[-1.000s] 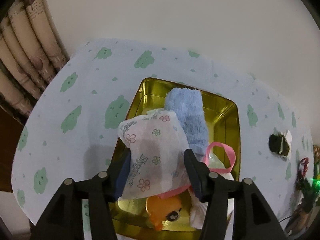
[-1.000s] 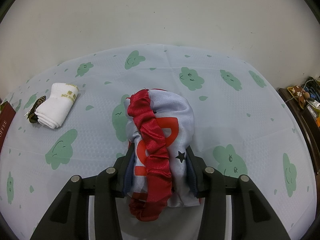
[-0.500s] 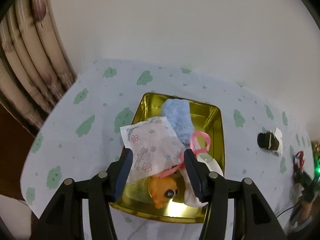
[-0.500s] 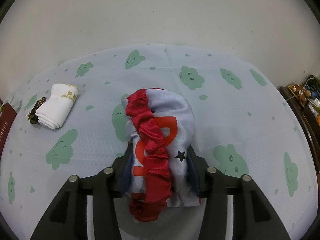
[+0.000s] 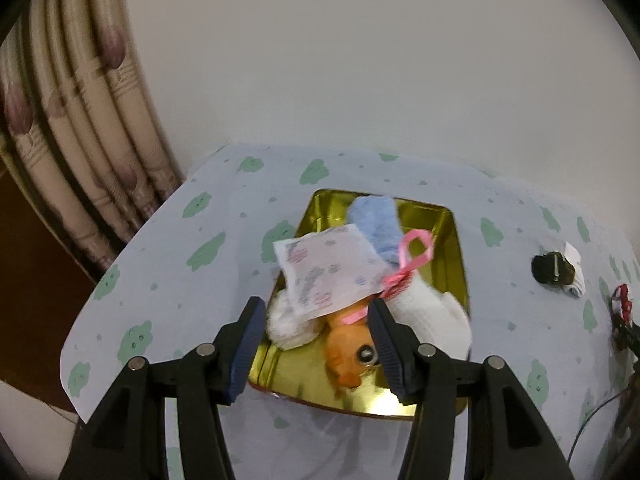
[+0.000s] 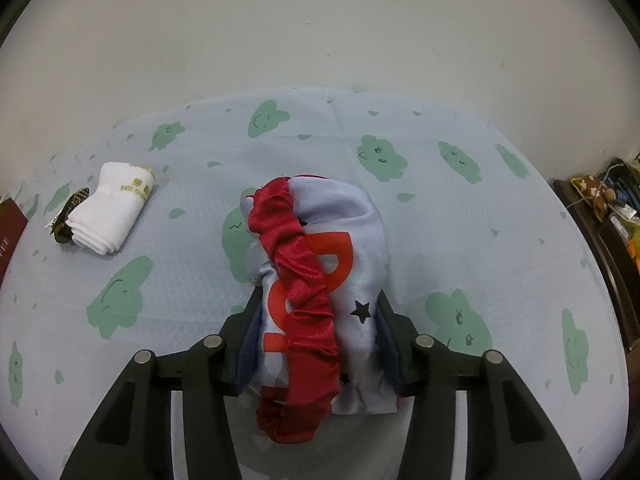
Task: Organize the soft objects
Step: 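Carry the red-and-white bag into the tin and open the right tool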
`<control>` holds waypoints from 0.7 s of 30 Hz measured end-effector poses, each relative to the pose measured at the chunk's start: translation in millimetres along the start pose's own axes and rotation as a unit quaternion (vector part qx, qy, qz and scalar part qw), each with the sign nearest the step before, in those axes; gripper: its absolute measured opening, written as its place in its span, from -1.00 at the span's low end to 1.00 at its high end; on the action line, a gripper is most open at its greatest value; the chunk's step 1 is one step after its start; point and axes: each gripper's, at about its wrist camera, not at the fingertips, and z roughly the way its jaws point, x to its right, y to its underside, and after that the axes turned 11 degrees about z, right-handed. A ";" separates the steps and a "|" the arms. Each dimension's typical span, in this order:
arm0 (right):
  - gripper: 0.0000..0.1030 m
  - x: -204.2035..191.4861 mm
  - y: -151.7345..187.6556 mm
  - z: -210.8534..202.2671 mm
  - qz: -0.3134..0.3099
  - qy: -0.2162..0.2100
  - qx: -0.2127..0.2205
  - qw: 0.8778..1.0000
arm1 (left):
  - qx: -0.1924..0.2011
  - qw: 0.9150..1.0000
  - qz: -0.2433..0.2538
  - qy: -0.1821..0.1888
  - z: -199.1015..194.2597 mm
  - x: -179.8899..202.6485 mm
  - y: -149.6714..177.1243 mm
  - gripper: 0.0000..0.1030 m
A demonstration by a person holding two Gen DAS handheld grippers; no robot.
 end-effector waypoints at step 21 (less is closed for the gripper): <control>-0.48 -19.3 -0.1 -15.0 -0.001 -0.014 0.002 1.000 | 0.044 0.994 -0.066 -0.074 -7.4 -49.4 56.2 0.05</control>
